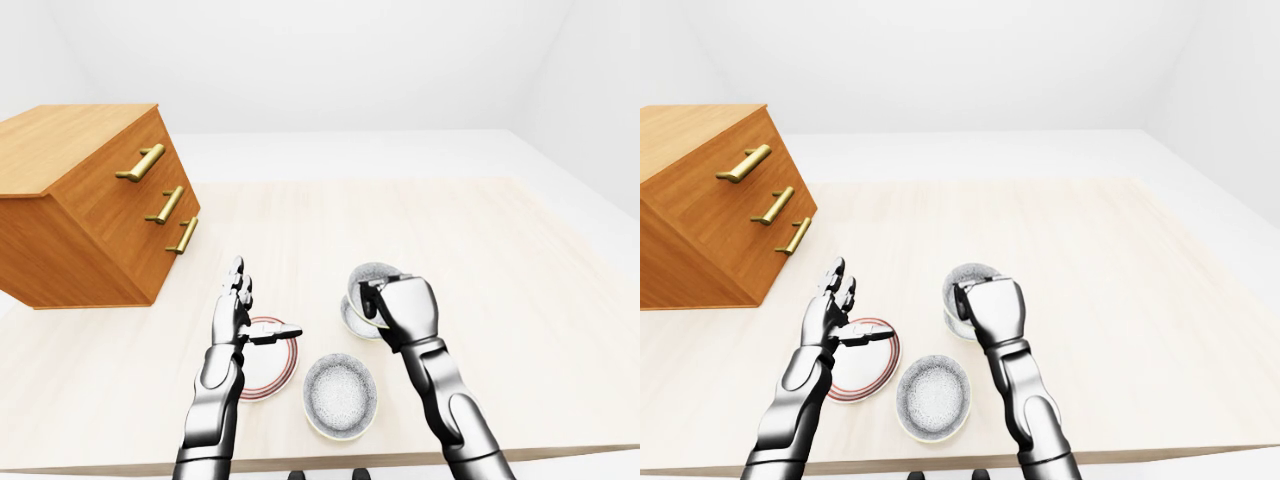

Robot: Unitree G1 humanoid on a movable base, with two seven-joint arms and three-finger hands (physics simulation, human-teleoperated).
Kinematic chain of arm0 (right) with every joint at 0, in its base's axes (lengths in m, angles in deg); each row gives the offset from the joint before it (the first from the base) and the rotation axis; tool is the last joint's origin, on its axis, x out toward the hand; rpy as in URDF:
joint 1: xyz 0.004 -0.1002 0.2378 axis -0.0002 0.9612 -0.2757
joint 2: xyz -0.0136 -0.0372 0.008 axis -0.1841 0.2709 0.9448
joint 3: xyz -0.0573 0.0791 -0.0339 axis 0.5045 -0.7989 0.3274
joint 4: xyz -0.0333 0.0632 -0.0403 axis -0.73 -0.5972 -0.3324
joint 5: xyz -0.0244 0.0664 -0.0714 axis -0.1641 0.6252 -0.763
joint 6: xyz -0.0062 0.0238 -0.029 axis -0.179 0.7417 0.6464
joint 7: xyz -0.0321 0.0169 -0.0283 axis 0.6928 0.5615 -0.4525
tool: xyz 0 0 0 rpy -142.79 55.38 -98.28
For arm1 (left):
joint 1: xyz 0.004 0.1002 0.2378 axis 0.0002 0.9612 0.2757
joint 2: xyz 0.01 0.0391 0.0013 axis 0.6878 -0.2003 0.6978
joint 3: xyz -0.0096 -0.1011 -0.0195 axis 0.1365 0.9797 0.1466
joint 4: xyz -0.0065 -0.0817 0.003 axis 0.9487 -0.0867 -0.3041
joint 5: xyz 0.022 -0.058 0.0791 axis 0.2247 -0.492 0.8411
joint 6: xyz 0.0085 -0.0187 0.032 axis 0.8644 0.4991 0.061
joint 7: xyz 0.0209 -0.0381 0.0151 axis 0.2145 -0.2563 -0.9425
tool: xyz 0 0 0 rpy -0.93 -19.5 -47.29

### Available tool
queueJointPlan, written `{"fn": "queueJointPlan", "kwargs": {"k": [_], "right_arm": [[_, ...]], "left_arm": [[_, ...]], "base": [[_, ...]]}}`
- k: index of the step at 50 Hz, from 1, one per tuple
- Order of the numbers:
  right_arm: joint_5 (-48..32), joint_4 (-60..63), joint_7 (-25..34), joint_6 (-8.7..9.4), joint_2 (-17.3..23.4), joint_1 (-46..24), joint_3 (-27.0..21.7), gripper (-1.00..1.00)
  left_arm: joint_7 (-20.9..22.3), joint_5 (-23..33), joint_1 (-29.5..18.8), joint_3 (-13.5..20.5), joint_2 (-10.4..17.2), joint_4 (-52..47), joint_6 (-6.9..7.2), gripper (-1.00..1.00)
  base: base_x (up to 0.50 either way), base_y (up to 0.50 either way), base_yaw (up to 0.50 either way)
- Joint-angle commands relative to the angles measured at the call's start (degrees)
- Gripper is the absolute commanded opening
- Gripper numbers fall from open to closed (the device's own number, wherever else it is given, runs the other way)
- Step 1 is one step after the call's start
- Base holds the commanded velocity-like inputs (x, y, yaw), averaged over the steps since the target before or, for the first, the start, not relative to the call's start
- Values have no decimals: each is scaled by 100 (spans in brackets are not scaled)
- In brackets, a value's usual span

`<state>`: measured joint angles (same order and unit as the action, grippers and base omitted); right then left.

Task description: Stack the bowl at the front on the bowl in the middle.

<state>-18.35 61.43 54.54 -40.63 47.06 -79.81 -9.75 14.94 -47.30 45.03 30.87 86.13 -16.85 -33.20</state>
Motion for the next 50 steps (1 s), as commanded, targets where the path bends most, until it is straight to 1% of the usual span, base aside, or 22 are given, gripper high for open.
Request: {"fn": "queueJointPlan", "kwargs": {"k": [1, 10, 23, 50], "right_arm": [[-174, -129, -321, 0, 3, 0, 13, -100], [-185, -97, -284, 0, -16, 39, 58, -100], [-237, -316, -436, 0, -20, 25, 131, -100], [-216, -347, -417, 0, -18, 23, 133, -100]], "left_arm": [[-6, 7, 4, -6, -2, -25, 0, 100], [14, 10, -1, 0, -1, 68, -9, 100], [2, 12, 18, -6, -2, -21, 0, 100], [12, 24, 36, -15, -7, -13, 0, 100]], "base": [[0, 0, 0], [0, 0, 0], [0, 0, 0], [0, 0, 0]]}}
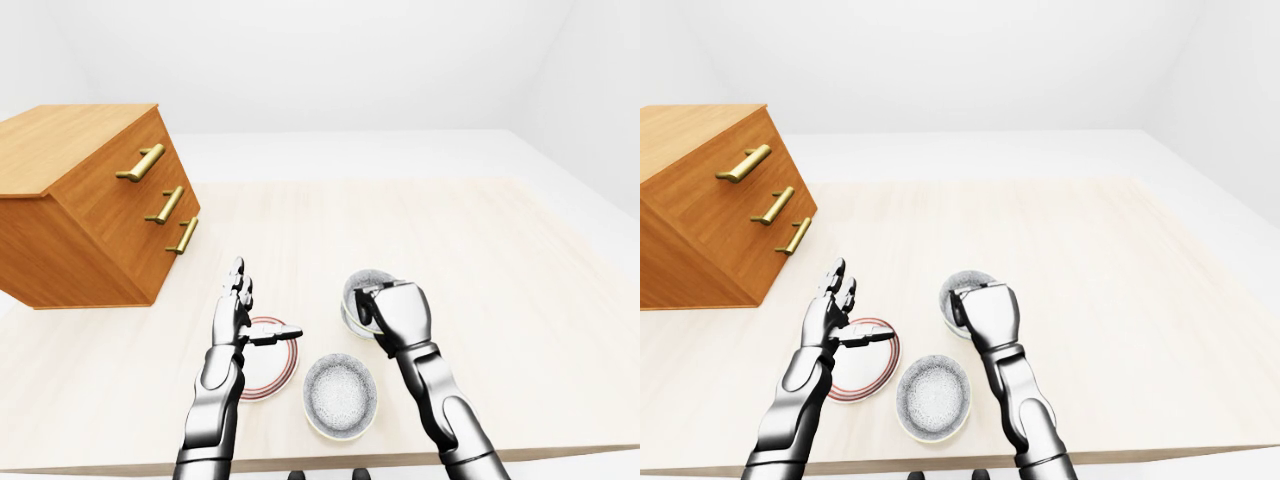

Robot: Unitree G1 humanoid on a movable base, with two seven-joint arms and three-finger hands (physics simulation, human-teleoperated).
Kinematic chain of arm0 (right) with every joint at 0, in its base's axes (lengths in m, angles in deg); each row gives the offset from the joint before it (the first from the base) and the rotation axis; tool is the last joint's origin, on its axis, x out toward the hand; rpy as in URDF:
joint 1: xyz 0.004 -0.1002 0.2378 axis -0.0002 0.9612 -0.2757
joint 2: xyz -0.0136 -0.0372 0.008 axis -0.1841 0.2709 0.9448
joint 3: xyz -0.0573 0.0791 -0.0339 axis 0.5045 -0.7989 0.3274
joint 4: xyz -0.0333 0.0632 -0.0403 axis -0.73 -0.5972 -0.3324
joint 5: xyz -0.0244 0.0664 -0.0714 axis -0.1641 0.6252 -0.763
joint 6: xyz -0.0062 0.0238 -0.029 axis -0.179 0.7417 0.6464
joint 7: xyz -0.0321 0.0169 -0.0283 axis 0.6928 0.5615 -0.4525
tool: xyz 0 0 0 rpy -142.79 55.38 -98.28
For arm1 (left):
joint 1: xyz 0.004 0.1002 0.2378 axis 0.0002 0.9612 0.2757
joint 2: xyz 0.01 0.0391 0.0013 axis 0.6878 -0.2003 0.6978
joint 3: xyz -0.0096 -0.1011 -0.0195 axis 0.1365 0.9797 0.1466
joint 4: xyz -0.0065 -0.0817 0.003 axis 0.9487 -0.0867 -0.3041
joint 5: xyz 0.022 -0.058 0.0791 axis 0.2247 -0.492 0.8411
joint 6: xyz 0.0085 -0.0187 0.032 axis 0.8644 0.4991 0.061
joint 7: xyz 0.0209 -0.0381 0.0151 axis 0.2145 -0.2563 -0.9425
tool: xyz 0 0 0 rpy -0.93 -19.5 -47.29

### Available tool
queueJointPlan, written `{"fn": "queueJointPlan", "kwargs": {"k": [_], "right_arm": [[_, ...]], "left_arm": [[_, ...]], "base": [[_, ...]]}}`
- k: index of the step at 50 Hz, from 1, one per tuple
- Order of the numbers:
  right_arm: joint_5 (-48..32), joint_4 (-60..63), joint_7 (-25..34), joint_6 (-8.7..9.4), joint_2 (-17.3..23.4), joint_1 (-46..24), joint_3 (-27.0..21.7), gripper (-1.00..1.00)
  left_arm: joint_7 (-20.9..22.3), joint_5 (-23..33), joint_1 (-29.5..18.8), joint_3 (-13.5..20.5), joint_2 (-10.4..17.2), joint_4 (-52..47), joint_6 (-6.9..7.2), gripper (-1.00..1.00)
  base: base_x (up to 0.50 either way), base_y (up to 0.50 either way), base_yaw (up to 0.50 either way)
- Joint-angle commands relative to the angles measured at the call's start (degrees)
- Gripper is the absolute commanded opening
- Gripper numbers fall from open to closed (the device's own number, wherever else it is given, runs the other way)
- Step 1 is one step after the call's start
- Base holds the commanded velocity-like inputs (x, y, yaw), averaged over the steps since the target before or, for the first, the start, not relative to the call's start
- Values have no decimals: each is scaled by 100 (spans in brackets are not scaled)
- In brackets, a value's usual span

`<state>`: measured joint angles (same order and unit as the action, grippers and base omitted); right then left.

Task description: Stack the bowl at the front on the bowl in the middle.

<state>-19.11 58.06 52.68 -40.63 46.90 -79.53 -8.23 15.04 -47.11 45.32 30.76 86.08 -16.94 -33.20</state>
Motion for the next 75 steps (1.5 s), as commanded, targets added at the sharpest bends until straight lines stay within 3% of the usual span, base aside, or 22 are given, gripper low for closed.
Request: {"fn": "queueJointPlan", "kwargs": {"k": [1, 50, 75], "right_arm": [[-145, -55, -244, 0, -1, -26, -20, -100], [-117, -62, -201, 0, -14, 83, 52, -100], [-492, -473, -574, 0, 73, -66, -10, -100]], "left_arm": [[2, 6, 14, -6, -3, -15, 0, 100], [4, 6, 6, 2, -4, -5, 0, 100], [0, 6, 45, -15, -11, -92, 0, 100]], "base": [[0, 0, 0], [0, 0, 0], [0, 0, 0]]}}
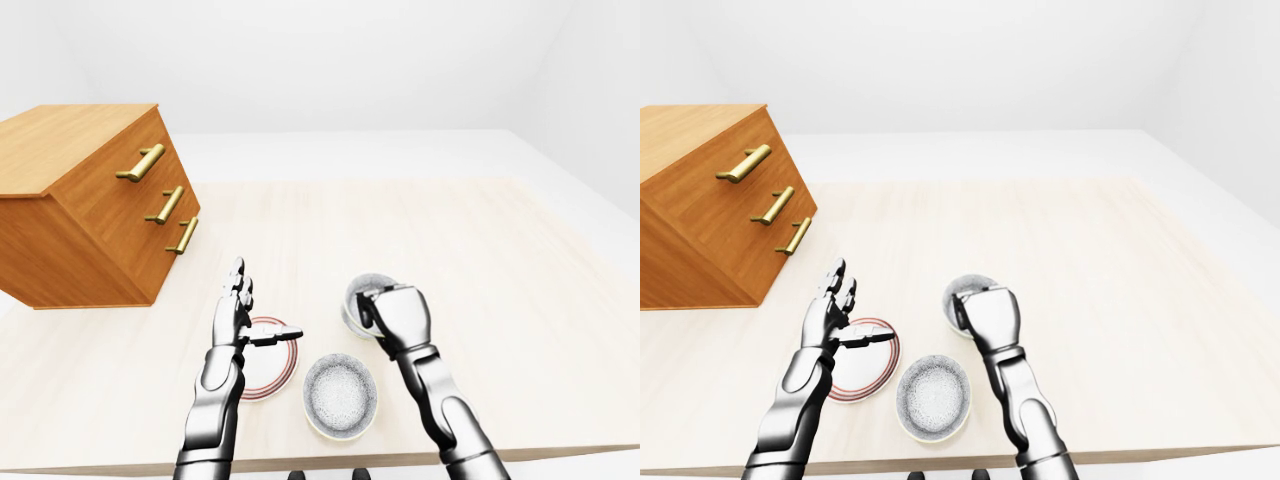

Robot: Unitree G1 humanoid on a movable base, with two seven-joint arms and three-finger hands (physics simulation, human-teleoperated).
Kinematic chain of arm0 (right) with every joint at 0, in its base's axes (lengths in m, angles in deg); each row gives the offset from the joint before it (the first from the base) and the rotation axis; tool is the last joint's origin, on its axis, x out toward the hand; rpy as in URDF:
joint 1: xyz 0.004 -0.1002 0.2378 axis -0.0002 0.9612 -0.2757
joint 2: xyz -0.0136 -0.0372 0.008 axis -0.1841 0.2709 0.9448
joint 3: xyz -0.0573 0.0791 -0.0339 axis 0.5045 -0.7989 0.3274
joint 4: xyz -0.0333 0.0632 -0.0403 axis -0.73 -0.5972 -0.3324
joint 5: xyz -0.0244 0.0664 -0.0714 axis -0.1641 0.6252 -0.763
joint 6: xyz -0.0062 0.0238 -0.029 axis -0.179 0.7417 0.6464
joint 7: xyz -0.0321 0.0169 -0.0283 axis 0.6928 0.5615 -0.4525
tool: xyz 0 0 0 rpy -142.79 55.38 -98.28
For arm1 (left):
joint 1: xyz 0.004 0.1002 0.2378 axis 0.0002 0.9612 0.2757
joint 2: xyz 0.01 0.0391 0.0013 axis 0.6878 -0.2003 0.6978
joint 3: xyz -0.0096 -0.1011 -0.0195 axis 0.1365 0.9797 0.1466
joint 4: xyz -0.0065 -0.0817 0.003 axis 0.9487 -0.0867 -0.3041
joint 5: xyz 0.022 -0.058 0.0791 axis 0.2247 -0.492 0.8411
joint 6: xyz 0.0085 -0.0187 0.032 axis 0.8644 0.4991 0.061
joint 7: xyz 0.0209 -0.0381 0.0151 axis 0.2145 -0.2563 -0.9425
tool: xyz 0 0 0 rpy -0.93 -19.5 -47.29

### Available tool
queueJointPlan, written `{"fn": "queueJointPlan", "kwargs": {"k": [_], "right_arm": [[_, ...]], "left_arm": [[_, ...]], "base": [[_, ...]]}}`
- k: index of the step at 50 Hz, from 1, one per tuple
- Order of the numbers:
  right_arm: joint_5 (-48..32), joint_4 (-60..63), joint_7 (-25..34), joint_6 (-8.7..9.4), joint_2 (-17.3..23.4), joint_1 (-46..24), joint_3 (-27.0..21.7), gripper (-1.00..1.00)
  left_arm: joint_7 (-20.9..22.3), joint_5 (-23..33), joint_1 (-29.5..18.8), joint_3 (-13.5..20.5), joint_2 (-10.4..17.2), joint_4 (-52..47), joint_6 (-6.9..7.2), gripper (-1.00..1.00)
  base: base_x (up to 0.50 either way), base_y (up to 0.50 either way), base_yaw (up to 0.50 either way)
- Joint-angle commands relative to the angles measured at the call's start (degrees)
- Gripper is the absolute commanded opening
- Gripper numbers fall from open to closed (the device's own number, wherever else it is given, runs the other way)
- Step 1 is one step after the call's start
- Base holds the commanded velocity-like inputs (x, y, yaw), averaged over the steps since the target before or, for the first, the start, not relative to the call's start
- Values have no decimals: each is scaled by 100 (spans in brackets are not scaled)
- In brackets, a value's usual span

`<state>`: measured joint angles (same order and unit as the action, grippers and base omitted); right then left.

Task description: Stack the bowl at the front on the bowl in the middle.

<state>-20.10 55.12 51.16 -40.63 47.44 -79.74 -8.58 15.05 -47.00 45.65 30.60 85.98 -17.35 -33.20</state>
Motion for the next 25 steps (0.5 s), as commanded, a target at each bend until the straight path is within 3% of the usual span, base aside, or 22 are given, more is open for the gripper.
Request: {"fn": "queueJointPlan", "kwargs": {"k": [1, 25], "right_arm": [[-407, -152, -412, 0, 15, -34, 34, -100], [-76, -502, -459, 0, 6, -174, -58, -100]], "left_arm": [[5, -4, 8, 5, 0, -17, 0, 100], [5, -7, -18, 8, 1, 44, 0, 100]], "base": [[0, 0, 0], [0, 0, 0]]}}
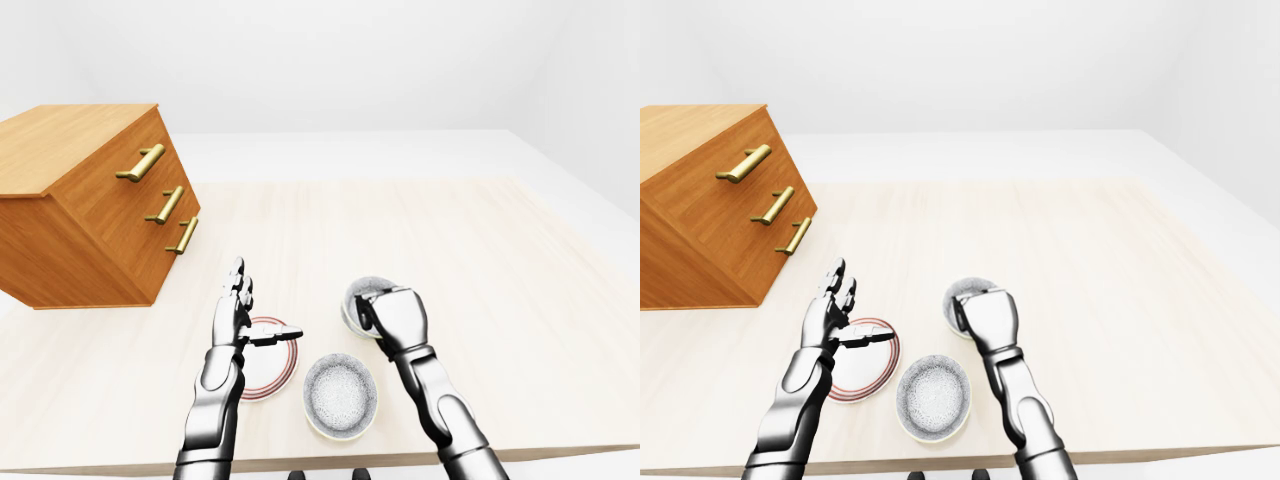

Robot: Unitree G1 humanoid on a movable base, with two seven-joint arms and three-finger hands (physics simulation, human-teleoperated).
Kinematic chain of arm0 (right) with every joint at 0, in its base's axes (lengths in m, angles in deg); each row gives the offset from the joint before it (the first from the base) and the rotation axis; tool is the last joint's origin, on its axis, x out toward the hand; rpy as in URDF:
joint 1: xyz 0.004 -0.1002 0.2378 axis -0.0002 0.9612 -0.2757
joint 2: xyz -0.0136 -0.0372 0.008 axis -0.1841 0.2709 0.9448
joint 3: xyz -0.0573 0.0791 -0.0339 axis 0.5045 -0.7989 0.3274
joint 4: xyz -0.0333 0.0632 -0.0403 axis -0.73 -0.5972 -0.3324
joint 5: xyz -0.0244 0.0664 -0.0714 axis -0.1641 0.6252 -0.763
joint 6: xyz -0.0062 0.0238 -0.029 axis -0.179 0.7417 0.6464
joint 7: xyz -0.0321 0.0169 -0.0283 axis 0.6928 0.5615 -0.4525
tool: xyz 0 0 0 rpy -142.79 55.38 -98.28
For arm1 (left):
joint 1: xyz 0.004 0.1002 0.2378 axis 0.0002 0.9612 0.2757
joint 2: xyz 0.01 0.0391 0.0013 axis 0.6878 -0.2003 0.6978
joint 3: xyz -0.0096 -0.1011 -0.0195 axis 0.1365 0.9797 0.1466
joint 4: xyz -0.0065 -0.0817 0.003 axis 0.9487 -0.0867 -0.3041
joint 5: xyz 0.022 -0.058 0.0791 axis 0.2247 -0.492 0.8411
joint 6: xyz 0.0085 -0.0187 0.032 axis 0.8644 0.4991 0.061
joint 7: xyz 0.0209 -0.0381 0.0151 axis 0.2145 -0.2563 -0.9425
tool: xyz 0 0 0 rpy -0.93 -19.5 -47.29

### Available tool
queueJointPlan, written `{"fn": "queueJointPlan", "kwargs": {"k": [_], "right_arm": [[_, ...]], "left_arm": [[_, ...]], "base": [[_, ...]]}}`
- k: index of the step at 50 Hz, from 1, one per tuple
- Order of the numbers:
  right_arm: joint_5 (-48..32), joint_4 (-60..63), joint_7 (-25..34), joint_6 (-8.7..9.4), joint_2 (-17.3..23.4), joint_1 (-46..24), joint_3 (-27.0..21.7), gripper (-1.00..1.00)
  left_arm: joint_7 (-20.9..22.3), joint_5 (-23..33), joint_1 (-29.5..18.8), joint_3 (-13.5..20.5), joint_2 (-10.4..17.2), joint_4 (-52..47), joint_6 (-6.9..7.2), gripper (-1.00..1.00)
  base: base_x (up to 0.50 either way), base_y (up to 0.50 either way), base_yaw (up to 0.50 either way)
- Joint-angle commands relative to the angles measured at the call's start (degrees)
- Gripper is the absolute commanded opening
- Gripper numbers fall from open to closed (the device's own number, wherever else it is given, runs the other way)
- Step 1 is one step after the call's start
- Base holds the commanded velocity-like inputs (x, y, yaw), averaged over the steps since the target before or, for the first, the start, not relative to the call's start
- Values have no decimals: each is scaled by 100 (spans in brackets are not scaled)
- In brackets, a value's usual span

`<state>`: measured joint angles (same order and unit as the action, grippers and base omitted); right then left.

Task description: Stack the bowl at the front on the bowl in the middle.

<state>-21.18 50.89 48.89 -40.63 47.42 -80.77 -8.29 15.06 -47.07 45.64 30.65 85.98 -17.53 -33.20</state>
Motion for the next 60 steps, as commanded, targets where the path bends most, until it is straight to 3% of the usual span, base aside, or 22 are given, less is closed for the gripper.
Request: {"fn": "queueJointPlan", "kwargs": {"k": [1, 29, 44, 45, 46, 47, 60], "right_arm": [[49, -53, -213, 0, 4, -68, -91, -100], [198, 496, 72, 0, 5, 28, -175, -100], [-168, 643, 31, 0, 32, 61, -148, -100], [-213, 607, -1, 0, 33, 57, -140, -35], [-231, 605, -5, 0, 34, 57, -137, 57], [-242, 611, 38, 0, 33, 66, -136, 100], [245, 990, 679, 0, 49, 239, -290, 100]], "left_arm": [[1, -1, -15, 1, 0, 50, 0, 100], [-10, 7, 15, -11, -6, 5, 0, 100], [3, -4, 18, -7, -8, 21, 0, 100], [-2, -7, 26, -11, -9, -22, 0, 100], [0, -8, 23, -8, -8, -7, 0, 100], [-3, -10, 26, -8, -8, -29, 0, 100], [-1, -23, 22, 0, -6, -24, 0, 100]], "base": [[0, 0, 0], [0, 0, 0], [0, 0, 0], [0, 0, 0], [0, 0, 0], [0, 0, 0], [0, 0, 0]]}}
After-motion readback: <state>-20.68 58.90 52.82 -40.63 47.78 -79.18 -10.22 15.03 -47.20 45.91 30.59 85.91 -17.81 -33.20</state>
